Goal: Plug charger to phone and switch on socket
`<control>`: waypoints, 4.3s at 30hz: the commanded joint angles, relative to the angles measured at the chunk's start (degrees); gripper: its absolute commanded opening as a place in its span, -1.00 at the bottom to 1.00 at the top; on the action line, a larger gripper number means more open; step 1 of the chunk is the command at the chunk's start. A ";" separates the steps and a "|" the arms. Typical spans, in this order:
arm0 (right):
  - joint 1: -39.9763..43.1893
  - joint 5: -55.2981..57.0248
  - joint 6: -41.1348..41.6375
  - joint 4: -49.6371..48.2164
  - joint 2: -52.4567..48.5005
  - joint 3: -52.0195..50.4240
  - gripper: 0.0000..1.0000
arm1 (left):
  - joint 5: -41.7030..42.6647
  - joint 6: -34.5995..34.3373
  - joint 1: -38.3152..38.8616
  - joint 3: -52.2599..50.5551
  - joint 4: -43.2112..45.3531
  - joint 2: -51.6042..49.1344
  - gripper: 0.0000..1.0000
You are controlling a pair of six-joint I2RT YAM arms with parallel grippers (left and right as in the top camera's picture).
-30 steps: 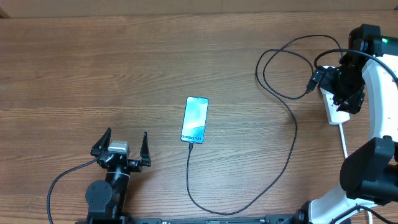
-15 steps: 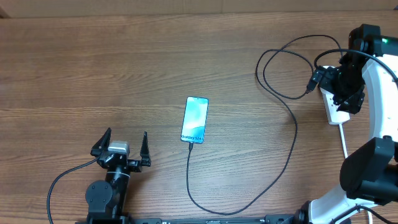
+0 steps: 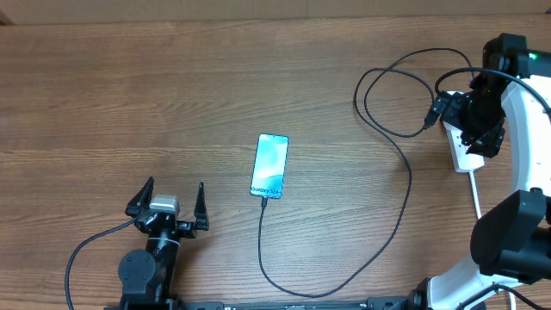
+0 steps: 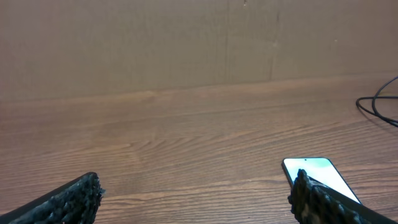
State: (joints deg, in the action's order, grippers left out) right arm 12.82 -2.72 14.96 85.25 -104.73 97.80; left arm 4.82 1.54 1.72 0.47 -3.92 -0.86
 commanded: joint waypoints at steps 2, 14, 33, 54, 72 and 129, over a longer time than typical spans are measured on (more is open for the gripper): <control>0.04 0.04 -0.24 -0.11 0.15 -0.04 1.00 | -0.76 0.85 -0.52 -0.20 -0.31 0.66 0.99; 0.04 0.04 -0.24 -0.11 0.15 -0.04 0.99 | -0.79 0.85 -0.52 -0.20 -0.31 0.66 1.00; -0.15 0.04 -0.24 -3.98 1.88 -0.04 0.99 | -0.79 0.85 -0.52 -0.20 -0.31 0.66 0.99; -0.98 0.04 -0.24 -6.99 22.01 -0.04 1.00 | -0.76 0.85 -0.52 -0.20 -0.31 0.61 1.00; -1.40 0.04 -0.24 -6.97 29.73 -0.09 1.00 | -0.79 0.85 -0.52 -0.20 -0.31 0.61 0.99; -5.75 0.04 -0.24 -7.02 35.93 -27.12 1.00 | -0.76 0.83 -0.52 -0.20 -0.31 0.61 0.98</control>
State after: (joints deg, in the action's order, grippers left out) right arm 7.40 -2.72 14.94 78.50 -70.32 72.53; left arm 4.43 1.69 1.72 0.47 -4.03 -0.86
